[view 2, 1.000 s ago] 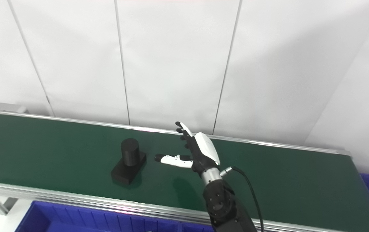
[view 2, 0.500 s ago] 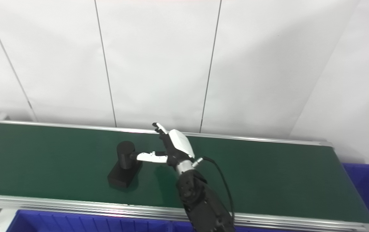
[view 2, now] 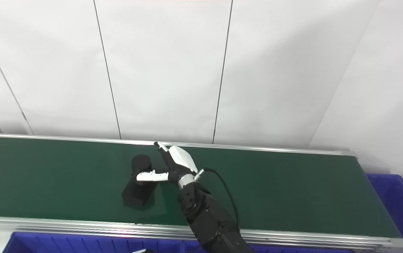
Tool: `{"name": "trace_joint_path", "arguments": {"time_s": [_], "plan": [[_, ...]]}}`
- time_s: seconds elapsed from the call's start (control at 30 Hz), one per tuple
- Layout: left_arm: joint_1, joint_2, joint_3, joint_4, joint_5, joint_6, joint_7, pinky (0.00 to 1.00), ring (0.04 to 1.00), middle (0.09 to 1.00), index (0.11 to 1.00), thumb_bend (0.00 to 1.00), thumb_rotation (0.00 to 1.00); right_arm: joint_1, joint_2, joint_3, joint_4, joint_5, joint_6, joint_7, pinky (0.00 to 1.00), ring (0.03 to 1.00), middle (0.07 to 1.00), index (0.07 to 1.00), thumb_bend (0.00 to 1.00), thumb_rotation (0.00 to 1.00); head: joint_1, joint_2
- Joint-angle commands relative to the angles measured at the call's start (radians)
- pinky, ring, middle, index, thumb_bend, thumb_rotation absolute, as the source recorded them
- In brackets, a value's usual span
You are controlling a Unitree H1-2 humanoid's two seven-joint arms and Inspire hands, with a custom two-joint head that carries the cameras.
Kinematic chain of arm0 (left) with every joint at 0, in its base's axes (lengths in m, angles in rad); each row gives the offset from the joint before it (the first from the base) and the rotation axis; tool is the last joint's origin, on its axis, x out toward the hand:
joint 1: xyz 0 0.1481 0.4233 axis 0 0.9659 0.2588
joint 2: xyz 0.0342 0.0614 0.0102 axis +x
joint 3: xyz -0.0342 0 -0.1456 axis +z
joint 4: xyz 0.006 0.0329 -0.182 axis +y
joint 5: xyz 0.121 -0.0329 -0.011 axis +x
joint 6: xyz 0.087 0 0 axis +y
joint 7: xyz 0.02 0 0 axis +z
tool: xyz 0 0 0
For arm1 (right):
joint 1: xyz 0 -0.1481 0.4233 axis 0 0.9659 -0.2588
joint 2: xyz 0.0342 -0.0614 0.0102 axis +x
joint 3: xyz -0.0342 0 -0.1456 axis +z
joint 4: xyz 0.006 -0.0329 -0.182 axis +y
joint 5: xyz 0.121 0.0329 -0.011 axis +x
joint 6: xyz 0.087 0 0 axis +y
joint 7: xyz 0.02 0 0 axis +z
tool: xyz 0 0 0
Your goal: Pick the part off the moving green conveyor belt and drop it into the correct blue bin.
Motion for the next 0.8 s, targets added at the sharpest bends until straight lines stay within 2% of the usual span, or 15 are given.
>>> {"name": "trace_joint_path", "arguments": {"time_s": [0.0, 0.1, 0.2, 0.3, 0.33, 0.37, 0.43, 0.47, 0.5, 0.57, 0.63, 0.77], "plan": [[-0.005, 0.006, 0.010, -0.013, 0.011, -0.034, 0.003, 0.75, 0.802, 0.823, 0.830, 0.83, 0.90, -0.068, 0.018, 0.005, 0.000, 0.002, -0.063, -0.028, 0.80, 0.874, 0.920, 0.964, 0.98, 0.63, 0.003, 0.004], [-0.004, 0.004, 0.011, -0.020, 0.013, -0.034, 0.006, 0.75, 0.802, 0.823, 0.830, 0.83, 0.90, -0.079, 0.027, 0.014, 0.043, 0.005, -0.074, -0.028, 0.80, 0.871, 0.922, 0.964, 0.98, 0.61, 0.006, 0.008], [-0.004, 0.003, 0.012, -0.021, 0.014, -0.034, 0.006, 0.75, 0.798, 0.818, 0.827, 0.83, 0.90, -0.085, 0.036, 0.020, 0.090, 0.009, -0.096, -0.042, 0.76, 0.846, 0.902, 0.944, 0.98, 0.54, 0.007, 0.010], [-0.002, 0.002, 0.016, -0.024, 0.010, -0.034, -0.002, 0.75, 0.800, 0.820, 0.830, 0.83, 0.89, -0.087, 0.048, 0.018, 0.134, 0.015, -0.115, -0.067, 0.73, 0.826, 0.885, 0.920, 0.97, 0.47, 0.010, 0.013], [-0.001, 0.002, 0.017, -0.024, 0.009, -0.034, -0.005, 0.75, 0.800, 0.820, 0.829, 0.82, 0.89, -0.088, 0.051, 0.018, 0.146, 0.016, -0.119, -0.076, 0.70, 0.802, 0.863, 0.900, 0.95, 0.41, 0.010, 0.013], [-0.001, 0.000, 0.018, -0.024, 0.009, -0.034, -0.001, 0.75, 0.799, 0.819, 0.828, 0.82, 0.89, -0.086, 0.056, 0.018, 0.159, 0.014, -0.132, -0.105, 0.63, 0.718, 0.787, 0.867, 0.89, 0.32, 0.012, 0.015], [0.001, -0.002, 0.020, -0.024, 0.011, -0.034, 0.005, 0.74, 0.795, 0.813, 0.824, 0.82, 0.88, -0.081, 0.060, 0.016, 0.175, 0.017, -0.158, -0.147, 0.41, 0.470, 0.556, 0.785, 0.79, 0.13, 0.011, 0.018], [0.001, -0.003, 0.020, -0.025, 0.012, -0.034, 0.006, 0.74, 0.794, 0.813, 0.823, 0.82, 0.88, -0.076, 0.061, 0.014, 0.175, 0.018, -0.166, -0.163, 0.39, 0.440, 0.527, 0.776, 0.78, 0.11, 0.011, 0.020], [0.000, -0.002, 0.018, -0.026, 0.016, -0.034, 0.013, 0.74, 0.792, 0.812, 0.822, 0.82, 0.88, -0.072, 0.060, 0.014, 0.174, 0.018, -0.172, -0.180, 0.32, 0.374, 0.491, 0.622, 0.60, 0.03, 0.011, 0.020], [0.001, -0.002, 0.019, -0.026, 0.016, -0.034, 0.013, 0.74, 0.791, 0.811, 0.821, 0.82, 0.88, -0.063, 0.058, 0.014, 0.172, 0.013, -0.185, -0.221, 0.30, 0.363, 0.484, 0.546, 0.55, 0.01, 0.010, 0.023], [0.003, -0.003, 0.025, -0.028, 0.010, -0.034, 0.004, 0.74, 0.791, 0.812, 0.820, 0.82, 0.88, -0.057, 0.057, 0.014, 0.171, 0.011, -0.189, -0.249, 0.37, 0.438, 0.463, 0.524, 0.52, 0.00, 0.008, 0.024], [0.005, -0.002, 0.028, -0.031, 0.009, -0.034, 0.001, 0.74, 0.792, 0.814, 0.822, 0.81, 0.88, -0.050, 0.058, 0.006, 0.164, 0.014, -0.184, -0.304, 0.29, 0.356, 0.455, 0.509, 0.52, 0.00, 0.006, 0.027]]}}
